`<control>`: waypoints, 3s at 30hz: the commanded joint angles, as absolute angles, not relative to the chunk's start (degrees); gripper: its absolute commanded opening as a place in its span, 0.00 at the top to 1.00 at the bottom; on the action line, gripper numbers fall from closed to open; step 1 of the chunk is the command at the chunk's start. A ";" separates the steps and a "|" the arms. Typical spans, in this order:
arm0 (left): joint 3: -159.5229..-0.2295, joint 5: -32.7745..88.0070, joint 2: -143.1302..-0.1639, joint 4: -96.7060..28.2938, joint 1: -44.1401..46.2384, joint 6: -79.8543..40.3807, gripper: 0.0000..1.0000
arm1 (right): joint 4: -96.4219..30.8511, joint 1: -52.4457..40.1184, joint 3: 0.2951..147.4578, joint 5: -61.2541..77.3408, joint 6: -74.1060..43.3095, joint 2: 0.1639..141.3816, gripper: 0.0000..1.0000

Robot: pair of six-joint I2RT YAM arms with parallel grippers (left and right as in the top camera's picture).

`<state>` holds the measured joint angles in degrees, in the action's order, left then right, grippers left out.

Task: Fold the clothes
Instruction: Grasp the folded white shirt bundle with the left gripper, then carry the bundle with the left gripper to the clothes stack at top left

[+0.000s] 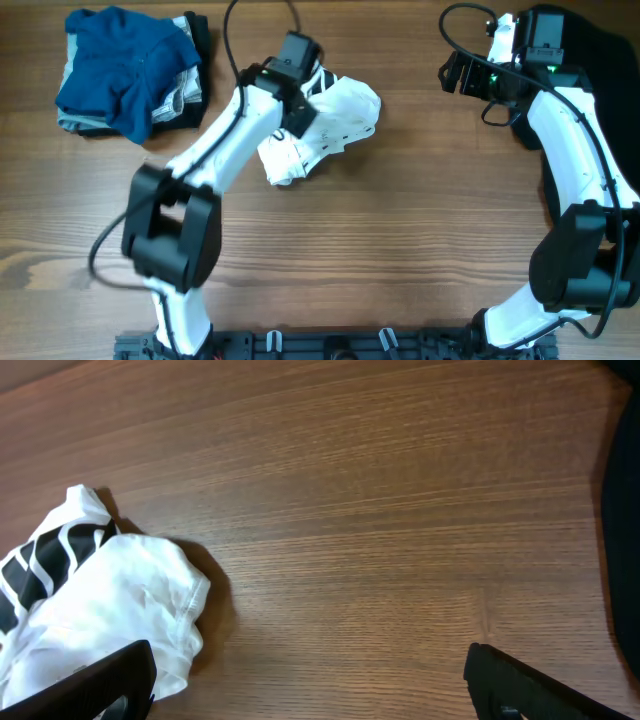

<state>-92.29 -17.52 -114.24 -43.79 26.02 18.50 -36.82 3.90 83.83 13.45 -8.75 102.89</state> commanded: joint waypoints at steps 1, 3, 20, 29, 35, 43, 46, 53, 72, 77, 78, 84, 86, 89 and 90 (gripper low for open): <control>-92.25 -2.68 -111.74 -42.09 30.68 23.38 0.00 | -36.71 3.84 84.36 13.98 -9.19 102.76 0.00; -92.25 -1.30 -113.91 -42.11 32.51 23.83 0.00 | -36.69 3.84 84.36 13.98 -9.21 102.76 0.00; -92.03 -8.60 -126.87 -41.54 32.97 23.79 0.00 | -36.51 3.84 84.36 13.98 -9.21 102.76 0.00; -91.94 -14.00 -130.76 -39.90 29.45 23.59 0.37 | -36.51 3.84 84.36 13.98 -9.21 102.76 0.00; -91.96 -14.17 -130.26 -39.38 29.43 23.55 0.96 | -36.51 3.84 84.36 13.96 -9.23 102.76 0.01; -99.85 -27.11 -118.32 -40.86 28.16 16.86 0.96 | -36.53 3.81 84.36 14.02 -10.70 102.76 0.01; -102.83 -27.14 -113.97 -40.66 25.63 16.88 0.96 | -36.69 3.81 84.36 14.00 -10.70 102.76 0.00; -105.43 -28.12 -108.25 -39.38 13.08 19.29 0.96 | -36.69 3.81 84.36 14.22 -10.70 102.76 0.00; -114.24 -32.32 -109.27 -29.15 -10.33 32.73 0.96 | -36.05 3.73 84.36 15.03 -10.66 102.76 0.01; -114.24 -30.00 -113.99 -31.14 -14.55 32.56 0.96 | -36.53 3.73 84.36 14.59 -10.72 102.76 0.01; -114.24 -29.56 -114.48 -31.16 -15.31 32.49 0.96 | -36.69 3.73 84.36 14.59 -10.70 102.76 0.01; -114.24 -13.30 -116.75 -36.67 -19.90 32.14 0.96 | -36.91 3.73 84.36 14.59 -12.05 102.76 0.01; -114.24 -10.09 -118.02 -38.17 -19.99 32.08 0.96 | -36.91 3.73 84.36 14.59 -12.03 102.76 0.01; -114.24 -7.81 -119.52 -38.46 -18.28 30.52 0.96 | -36.91 3.73 84.36 14.61 -12.05 102.76 0.01; -114.24 -6.66 -119.77 -38.44 -17.54 29.89 0.96 | -36.93 3.73 84.36 14.59 -12.01 102.76 0.02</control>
<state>-112.81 -13.32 -117.80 -38.70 -20.01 31.59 -36.88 3.90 83.83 14.11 -11.22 102.89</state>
